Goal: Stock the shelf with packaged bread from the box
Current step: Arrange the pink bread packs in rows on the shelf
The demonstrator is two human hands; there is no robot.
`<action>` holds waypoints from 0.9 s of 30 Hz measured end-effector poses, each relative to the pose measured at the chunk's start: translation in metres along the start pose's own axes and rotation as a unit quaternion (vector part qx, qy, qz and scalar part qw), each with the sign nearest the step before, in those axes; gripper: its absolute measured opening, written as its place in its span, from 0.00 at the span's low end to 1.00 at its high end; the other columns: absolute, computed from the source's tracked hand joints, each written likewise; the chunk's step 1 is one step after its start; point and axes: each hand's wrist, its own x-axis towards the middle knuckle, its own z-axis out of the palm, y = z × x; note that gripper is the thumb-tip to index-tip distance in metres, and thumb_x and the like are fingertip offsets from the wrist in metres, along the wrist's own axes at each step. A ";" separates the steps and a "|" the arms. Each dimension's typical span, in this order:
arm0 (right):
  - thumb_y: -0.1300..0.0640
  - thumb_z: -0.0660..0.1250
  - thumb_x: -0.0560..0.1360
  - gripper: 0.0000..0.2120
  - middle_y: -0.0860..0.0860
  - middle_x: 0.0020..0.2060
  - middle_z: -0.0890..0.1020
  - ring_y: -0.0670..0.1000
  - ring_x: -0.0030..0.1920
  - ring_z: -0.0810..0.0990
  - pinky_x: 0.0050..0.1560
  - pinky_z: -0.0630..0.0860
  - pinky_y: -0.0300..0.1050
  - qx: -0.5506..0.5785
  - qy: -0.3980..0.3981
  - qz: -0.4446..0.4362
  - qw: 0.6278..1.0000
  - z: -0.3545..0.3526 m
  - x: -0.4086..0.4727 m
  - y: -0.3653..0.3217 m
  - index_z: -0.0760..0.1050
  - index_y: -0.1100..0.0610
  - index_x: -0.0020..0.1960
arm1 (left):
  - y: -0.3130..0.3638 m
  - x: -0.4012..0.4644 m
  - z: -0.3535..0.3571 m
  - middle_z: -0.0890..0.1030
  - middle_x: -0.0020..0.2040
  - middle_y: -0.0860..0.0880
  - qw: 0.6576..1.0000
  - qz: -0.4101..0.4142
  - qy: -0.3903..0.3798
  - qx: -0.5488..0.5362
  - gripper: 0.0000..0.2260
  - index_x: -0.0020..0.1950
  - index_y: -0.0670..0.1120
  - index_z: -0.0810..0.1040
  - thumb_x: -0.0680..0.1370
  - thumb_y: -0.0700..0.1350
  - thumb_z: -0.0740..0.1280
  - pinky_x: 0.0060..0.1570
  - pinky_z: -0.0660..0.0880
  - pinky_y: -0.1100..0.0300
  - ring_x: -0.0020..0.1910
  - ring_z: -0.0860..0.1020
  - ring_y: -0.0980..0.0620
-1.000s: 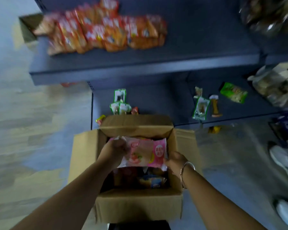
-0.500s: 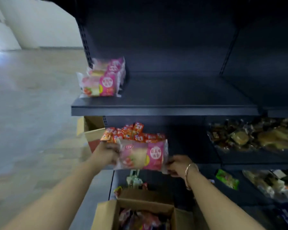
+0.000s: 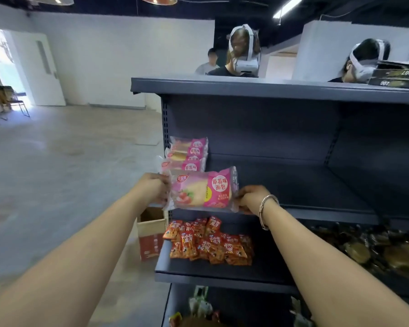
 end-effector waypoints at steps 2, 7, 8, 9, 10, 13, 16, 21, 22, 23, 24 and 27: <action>0.71 0.65 0.72 0.13 0.57 0.44 0.78 0.53 0.40 0.78 0.42 0.79 0.46 -0.011 0.006 -0.007 1.000 0.009 0.009 -0.013 0.74 0.55 0.35 | 0.006 0.013 -0.011 0.73 0.28 0.43 1.000 -0.002 0.001 0.002 0.13 0.39 0.38 0.73 0.78 0.29 0.54 0.26 0.73 0.63 0.28 0.71 0.47; 0.68 0.63 0.74 0.10 0.58 0.50 0.81 0.58 0.53 0.81 0.53 0.79 0.50 -0.019 0.033 -0.005 0.999 0.039 0.033 -0.034 0.74 0.56 0.38 | 0.009 0.047 -0.030 0.73 0.34 0.44 0.998 0.022 -0.011 0.052 0.12 0.54 0.34 0.75 0.79 0.30 0.54 0.33 0.73 0.58 0.32 0.73 0.48; 0.68 0.62 0.74 0.11 0.58 0.50 0.81 0.58 0.52 0.81 0.48 0.80 0.48 -0.013 0.039 -0.006 0.999 0.045 0.037 -0.035 0.73 0.56 0.37 | 0.006 0.055 -0.034 0.73 0.35 0.43 0.999 0.020 -0.013 0.048 0.12 0.55 0.34 0.75 0.79 0.31 0.53 0.32 0.73 0.58 0.32 0.72 0.48; 0.68 0.61 0.75 0.12 0.57 0.48 0.81 0.58 0.51 0.81 0.43 0.79 0.44 -0.009 0.044 -0.007 0.999 0.050 0.041 -0.036 0.73 0.55 0.37 | 0.003 0.064 -0.038 0.74 0.36 0.42 0.999 0.019 -0.010 0.040 0.12 0.51 0.35 0.76 0.79 0.31 0.53 0.31 0.74 0.58 0.32 0.72 0.47; 0.68 0.60 0.75 0.13 0.57 0.48 0.81 0.57 0.50 0.81 0.39 0.77 0.42 -0.007 0.049 -0.005 0.999 0.056 0.045 -0.036 0.73 0.55 0.36 | 0.000 0.071 -0.042 0.75 0.38 0.41 0.999 0.016 -0.006 0.037 0.13 0.44 0.38 0.77 0.79 0.31 0.53 0.31 0.74 0.58 0.32 0.72 0.47; 0.67 0.60 0.76 0.13 0.58 0.48 0.82 0.57 0.50 0.81 0.46 0.78 0.46 -0.016 0.066 0.001 0.998 0.070 0.062 -0.034 0.73 0.55 0.36 | -0.010 0.097 -0.052 0.75 0.38 0.41 0.999 0.011 -0.016 0.049 0.11 0.44 0.38 0.74 0.77 0.29 0.54 0.32 0.72 0.57 0.33 0.72 0.48; 0.66 0.60 0.76 0.12 0.58 0.47 0.82 0.58 0.50 0.81 0.53 0.79 0.50 -0.031 0.080 0.005 0.996 0.081 0.075 -0.033 0.73 0.55 0.37 | -0.018 0.118 -0.053 0.75 0.42 0.39 0.997 0.017 -0.031 0.065 0.09 0.48 0.37 0.74 0.78 0.29 0.55 0.29 0.74 0.61 0.32 0.72 0.48; 0.67 0.59 0.75 0.14 0.59 0.47 0.80 0.59 0.51 0.80 0.56 0.78 0.54 -0.092 0.099 0.010 0.991 0.096 0.085 -0.030 0.70 0.54 0.33 | -0.039 0.147 -0.046 0.76 0.40 0.40 0.994 0.026 -0.041 0.097 0.07 0.44 0.38 0.76 0.78 0.33 0.60 0.32 0.71 0.60 0.33 0.73 0.49; 0.67 0.59 0.74 0.13 0.60 0.47 0.81 0.59 0.51 0.80 0.56 0.77 0.54 -0.102 0.099 0.015 0.990 0.098 0.087 -0.029 0.70 0.54 0.33 | -0.044 0.152 -0.046 0.77 0.40 0.40 0.994 0.024 -0.041 0.101 0.07 0.43 0.38 0.77 0.78 0.33 0.61 0.33 0.71 0.60 0.35 0.73 0.48; 0.67 0.59 0.74 0.13 0.60 0.48 0.81 0.59 0.51 0.80 0.56 0.77 0.55 -0.111 0.099 0.017 0.989 0.099 0.089 -0.028 0.70 0.55 0.33 | -0.048 0.156 -0.046 0.77 0.41 0.40 0.993 0.023 -0.044 0.103 0.06 0.44 0.38 0.78 0.77 0.34 0.62 0.34 0.71 0.60 0.35 0.73 0.48; 0.67 0.60 0.74 0.13 0.60 0.48 0.81 0.59 0.51 0.79 0.56 0.77 0.54 -0.120 0.097 0.020 0.988 0.100 0.091 -0.027 0.70 0.55 0.33 | -0.051 0.159 -0.047 0.77 0.40 0.40 0.993 0.024 -0.049 0.105 0.05 0.44 0.38 0.78 0.77 0.34 0.63 0.34 0.71 0.60 0.35 0.73 0.48; 0.66 0.61 0.74 0.13 0.58 0.47 0.80 0.58 0.51 0.79 0.56 0.77 0.52 -0.135 0.095 0.023 0.986 0.102 0.097 -0.026 0.69 0.54 0.33 | -0.053 0.166 -0.049 0.77 0.35 0.43 0.990 0.040 -0.059 0.120 0.06 0.40 0.40 0.79 0.76 0.35 0.65 0.36 0.71 0.60 0.33 0.73 0.51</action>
